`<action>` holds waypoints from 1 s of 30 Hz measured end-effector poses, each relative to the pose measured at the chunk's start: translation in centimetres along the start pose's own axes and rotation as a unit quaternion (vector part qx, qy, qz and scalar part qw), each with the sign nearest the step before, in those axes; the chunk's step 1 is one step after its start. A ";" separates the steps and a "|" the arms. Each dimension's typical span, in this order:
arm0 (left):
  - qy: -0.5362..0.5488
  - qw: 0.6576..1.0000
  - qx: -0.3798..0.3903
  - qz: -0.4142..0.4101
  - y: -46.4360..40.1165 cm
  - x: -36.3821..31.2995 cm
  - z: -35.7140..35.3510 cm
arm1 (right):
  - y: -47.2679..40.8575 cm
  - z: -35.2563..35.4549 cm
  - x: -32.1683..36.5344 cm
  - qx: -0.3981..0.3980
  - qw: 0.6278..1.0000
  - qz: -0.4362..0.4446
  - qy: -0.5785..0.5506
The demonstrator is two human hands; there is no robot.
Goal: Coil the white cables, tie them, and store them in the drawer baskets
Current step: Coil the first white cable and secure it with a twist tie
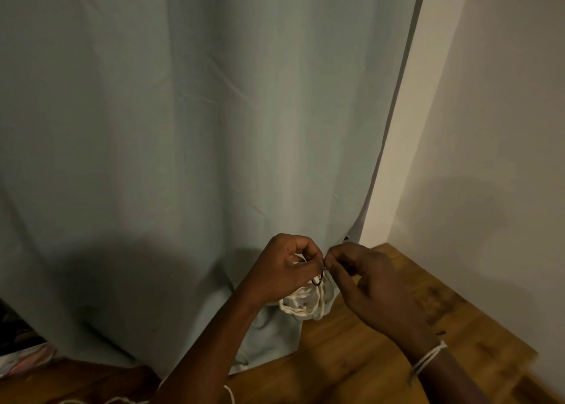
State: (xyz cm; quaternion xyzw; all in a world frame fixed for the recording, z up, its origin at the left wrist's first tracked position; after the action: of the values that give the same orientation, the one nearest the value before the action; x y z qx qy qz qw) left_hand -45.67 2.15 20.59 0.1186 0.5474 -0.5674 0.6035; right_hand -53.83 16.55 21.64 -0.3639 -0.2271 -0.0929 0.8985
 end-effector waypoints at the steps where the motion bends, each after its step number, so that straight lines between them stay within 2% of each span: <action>1: 0.000 1.000 0.006 0.001 0.0 0.1 -0.1 | 0.1 -0.4 -0.1 -0.007 1.000 -0.018 -0.019; 4: -0.009 1.000 0.025 -0.010 0.3 -0.1 -0.4 | 0.6 -1.5 -0.4 -0.013 0.986 -0.100 -0.130; 7: -0.065 0.997 0.029 -0.043 0.8 -0.3 -0.8 | 0.9 -1.9 -0.9 -0.006 0.973 -0.138 -0.183; 9: -0.083 0.995 0.021 -0.050 1.1 -0.3 -1.0 | 0.8 -1.9 -1.2 -0.007 0.968 -0.148 -0.200; 13: -0.053 0.996 0.025 -0.063 1.9 -0.4 -1.2 | 0.7 -2.0 -1.3 -0.013 0.962 -0.161 -0.220; 18: -0.164 0.976 -0.029 -0.139 2.1 -0.3 -1.2 | 0.6 -2.0 -1.4 -0.008 0.953 -0.159 -0.257; 20: -0.222 0.959 -0.046 -0.171 2.0 -0.3 -1.2 | 0.5 -2.1 -1.5 -0.002 0.954 -0.161 -0.253; 24: -0.287 0.937 -0.018 -0.198 2.0 0.0 -1.3 | 0.7 -2.2 -1.6 0.009 0.969 -0.152 -0.197; 30: -0.285 0.939 -0.011 -0.189 2.3 0.9 -1.2 | 0.7 -2.8 -1.6 0.000 0.974 -0.142 -0.179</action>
State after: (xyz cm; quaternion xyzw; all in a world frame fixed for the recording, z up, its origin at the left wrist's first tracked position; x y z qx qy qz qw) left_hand -44.70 3.33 18.33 -0.1610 0.3708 -0.6750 0.6172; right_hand -54.09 15.12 18.66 -0.3384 -0.4338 -0.1526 0.8210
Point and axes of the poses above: each hand's wrist, its own y-axis away from the middle knuckle, its own z-axis out of the back of the hand, x = y × z, the point moved 3 cm from there along -y, towards the middle knuckle, and after that the axes turned 1 degree about x, right-handed, at the moved point
